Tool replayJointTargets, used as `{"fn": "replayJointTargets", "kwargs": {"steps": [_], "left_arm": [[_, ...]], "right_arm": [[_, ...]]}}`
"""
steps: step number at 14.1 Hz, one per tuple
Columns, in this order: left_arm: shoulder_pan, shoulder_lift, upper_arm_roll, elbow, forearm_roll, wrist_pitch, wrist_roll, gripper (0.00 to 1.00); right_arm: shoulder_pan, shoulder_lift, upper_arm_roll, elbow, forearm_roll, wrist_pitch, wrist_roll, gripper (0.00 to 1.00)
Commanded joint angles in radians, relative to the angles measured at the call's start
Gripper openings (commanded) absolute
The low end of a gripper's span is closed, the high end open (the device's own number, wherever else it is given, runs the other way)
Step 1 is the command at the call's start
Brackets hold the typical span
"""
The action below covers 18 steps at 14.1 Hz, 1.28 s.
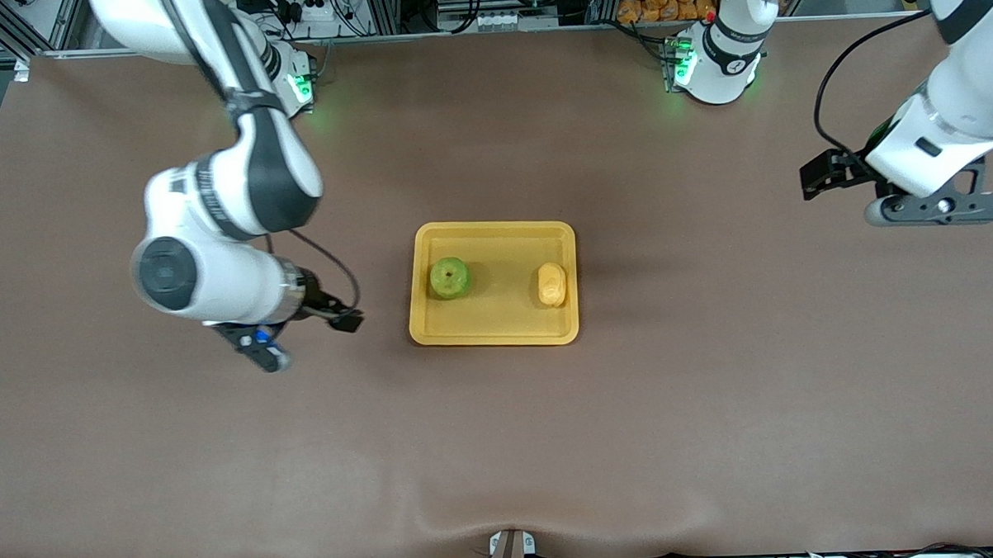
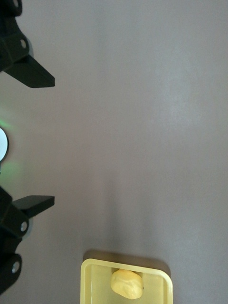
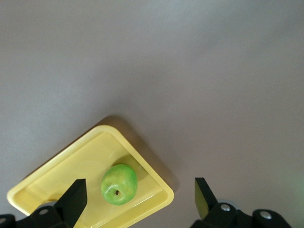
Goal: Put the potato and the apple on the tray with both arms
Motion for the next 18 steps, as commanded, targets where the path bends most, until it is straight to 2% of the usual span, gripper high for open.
{"fn": "replayJointTargets", "kwargs": {"steps": [1,7,9,11,14,18], "left_arm": [[-0.021,-0.026,0.022,0.022,-0.018,-0.017,0.017,1.00],[0.016,-0.021,0.024,0.084,-0.016,-0.023,0.055,1.00],[0.015,-0.027,0.021,0.083,-0.015,-0.052,0.066,1.00],[0.012,-0.022,0.016,0.079,-0.007,-0.054,0.078,1.00],[0.007,-0.018,0.013,0.072,0.000,-0.054,0.098,1.00],[0.015,-0.013,0.015,0.073,-0.004,-0.048,0.130,1.00]], "right_arm": [[-0.062,-0.046,0.019,0.027,0.013,-0.059,-0.036,1.00],[-0.155,-0.115,0.030,0.037,0.016,-0.104,-0.196,1.00],[-0.223,-0.135,0.091,0.038,-0.003,-0.105,-0.338,1.00],[-0.304,-0.160,0.132,0.064,-0.063,-0.117,-0.423,1.00],[-0.379,-0.155,0.137,0.147,-0.099,-0.249,-0.590,1.00],[-0.461,-0.173,0.132,0.186,-0.111,-0.349,-0.662,1.00]]}}
